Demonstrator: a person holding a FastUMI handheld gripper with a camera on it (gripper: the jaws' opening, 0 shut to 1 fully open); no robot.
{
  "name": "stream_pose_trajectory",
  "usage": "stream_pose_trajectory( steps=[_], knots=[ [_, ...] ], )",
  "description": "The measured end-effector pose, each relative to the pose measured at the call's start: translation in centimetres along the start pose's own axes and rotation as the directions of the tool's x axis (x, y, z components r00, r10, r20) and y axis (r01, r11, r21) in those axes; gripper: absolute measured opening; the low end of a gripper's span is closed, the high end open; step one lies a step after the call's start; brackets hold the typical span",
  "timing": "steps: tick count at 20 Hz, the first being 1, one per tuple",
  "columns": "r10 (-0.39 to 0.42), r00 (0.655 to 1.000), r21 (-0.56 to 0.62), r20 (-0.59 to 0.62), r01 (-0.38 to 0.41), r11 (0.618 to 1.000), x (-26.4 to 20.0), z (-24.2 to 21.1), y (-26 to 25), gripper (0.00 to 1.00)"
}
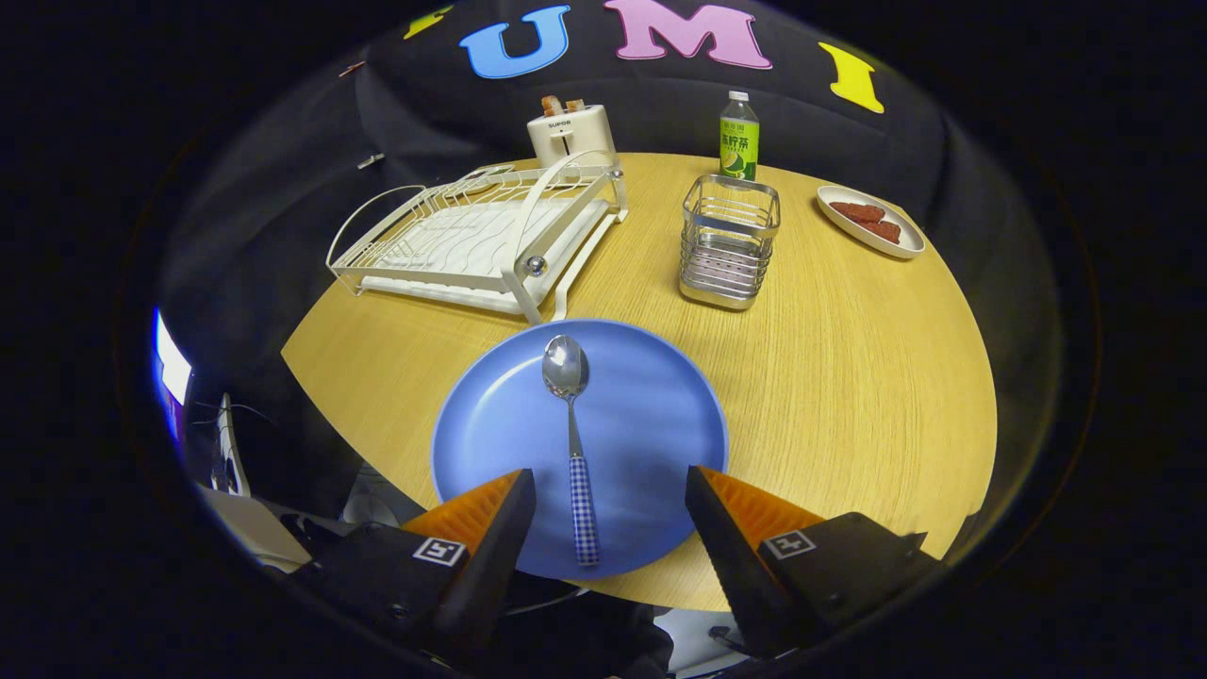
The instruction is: Take the plate from the dish rack, then take the spoon from the basket and place it into the plate.
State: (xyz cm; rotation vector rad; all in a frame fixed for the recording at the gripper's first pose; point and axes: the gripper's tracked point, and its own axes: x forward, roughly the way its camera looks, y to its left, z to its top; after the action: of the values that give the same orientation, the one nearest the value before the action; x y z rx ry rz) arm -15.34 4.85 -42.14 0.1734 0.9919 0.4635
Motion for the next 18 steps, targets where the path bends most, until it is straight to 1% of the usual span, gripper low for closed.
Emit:
stream_pose_trajectory(
  steps=[6,11,14,18],
  knots=[
    [0.006,0.998,0.024,0.055,-0.007,1.0,-1.5,2.1,0.0,0.99],
    [-0.006,0.985,-0.002,0.17,0.006,1.0,-4.6,7.0,0.3,0.99],
    [-0.015,0.963,-0.016,0.268,0.02,1.0,-7.2,11.4,0.6,0.99],
    [-0.036,0.916,-0.046,0.4,0.059,0.997,-11.2,17.6,0.7,0.99]
  ],
)
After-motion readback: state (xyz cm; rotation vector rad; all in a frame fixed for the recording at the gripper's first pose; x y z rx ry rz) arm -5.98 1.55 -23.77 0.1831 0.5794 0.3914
